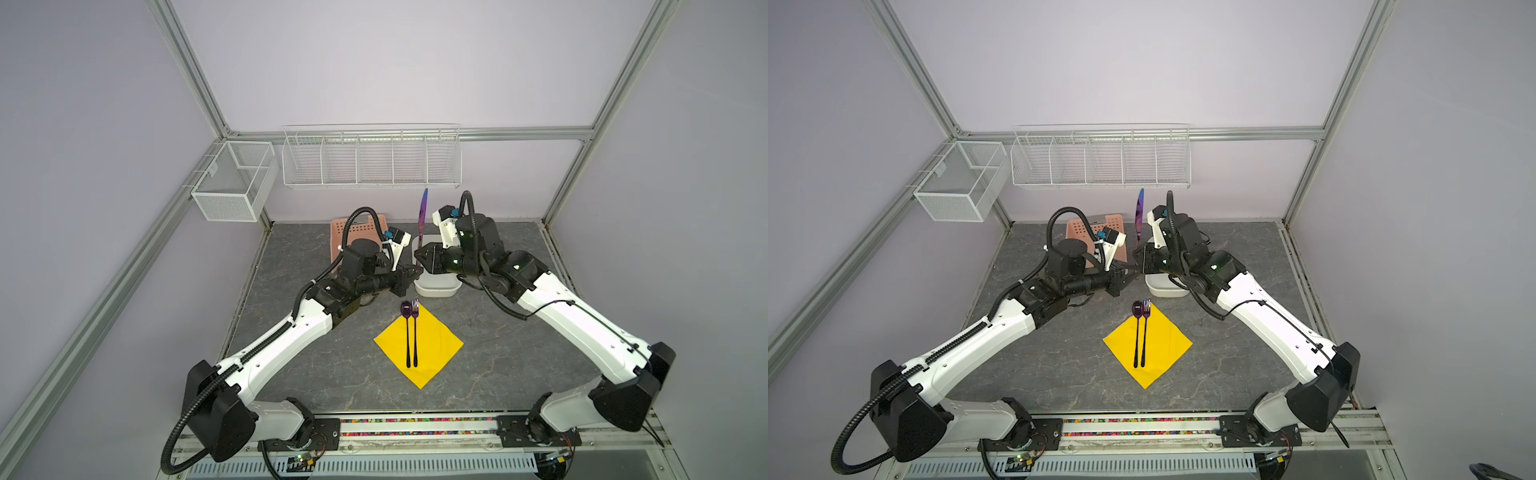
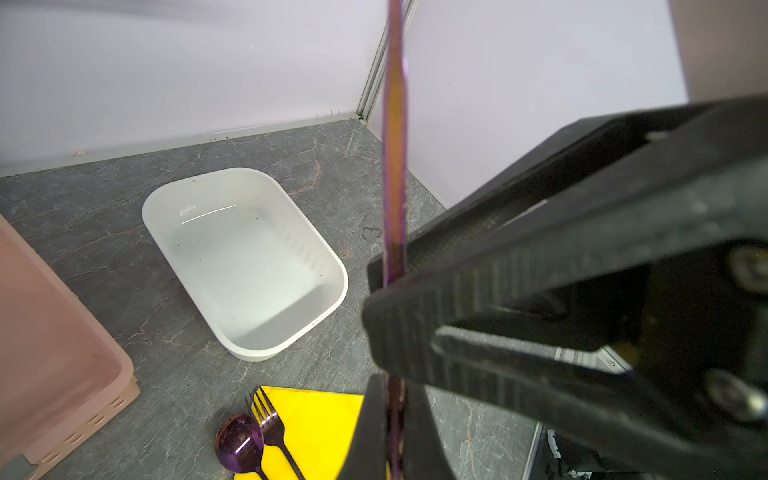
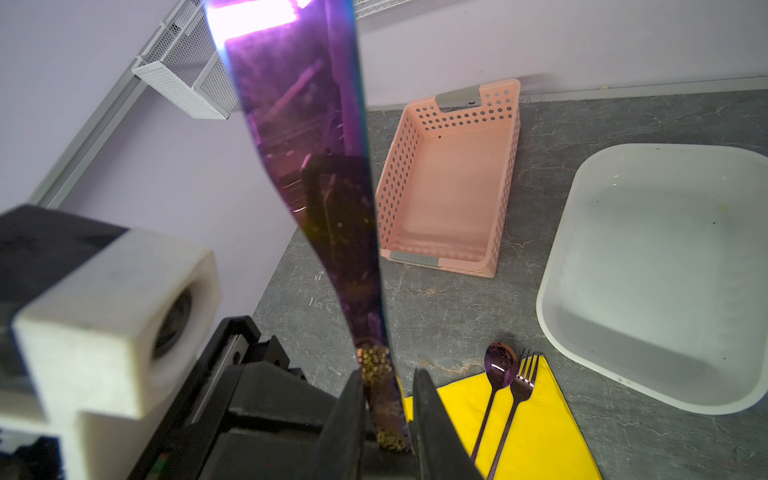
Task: Place the utensils on the paper napkin and roll it up
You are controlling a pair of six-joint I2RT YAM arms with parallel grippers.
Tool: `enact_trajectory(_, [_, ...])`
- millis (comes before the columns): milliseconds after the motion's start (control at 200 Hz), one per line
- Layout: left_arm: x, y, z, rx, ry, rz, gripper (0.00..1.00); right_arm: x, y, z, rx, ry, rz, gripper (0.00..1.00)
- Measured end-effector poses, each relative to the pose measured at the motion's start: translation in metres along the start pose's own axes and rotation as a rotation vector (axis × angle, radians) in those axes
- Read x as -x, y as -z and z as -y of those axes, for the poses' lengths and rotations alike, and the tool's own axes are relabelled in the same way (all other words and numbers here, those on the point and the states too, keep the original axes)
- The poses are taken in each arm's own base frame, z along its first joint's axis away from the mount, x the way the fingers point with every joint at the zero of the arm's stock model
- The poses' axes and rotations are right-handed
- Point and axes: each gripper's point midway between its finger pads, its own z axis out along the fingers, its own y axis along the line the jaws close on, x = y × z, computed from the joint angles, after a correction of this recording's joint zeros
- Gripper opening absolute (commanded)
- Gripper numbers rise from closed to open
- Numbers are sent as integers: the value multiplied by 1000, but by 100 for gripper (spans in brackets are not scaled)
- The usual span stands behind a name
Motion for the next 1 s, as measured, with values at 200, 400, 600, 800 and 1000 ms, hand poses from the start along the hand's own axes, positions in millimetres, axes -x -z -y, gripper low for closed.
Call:
enact_trajectory(200, [0, 0, 0, 0, 1, 0, 0, 2, 0, -1, 0, 1, 5, 21])
enact_trajectory(400, [0, 0, 0, 0, 0, 0, 0, 3, 1, 0, -11, 3, 9, 14])
enact_trajectory(600, [0, 0, 0, -1, 1, 0, 0, 3, 1, 2, -25, 5, 9, 8])
enact_trajectory(800, [1, 0, 1, -3, 0, 3, 17, 3, 2, 3, -33, 3, 2, 7])
enact_trajectory(1000, [8, 9, 5, -1, -6, 28, 25, -2, 1, 10, -68, 0, -18, 7])
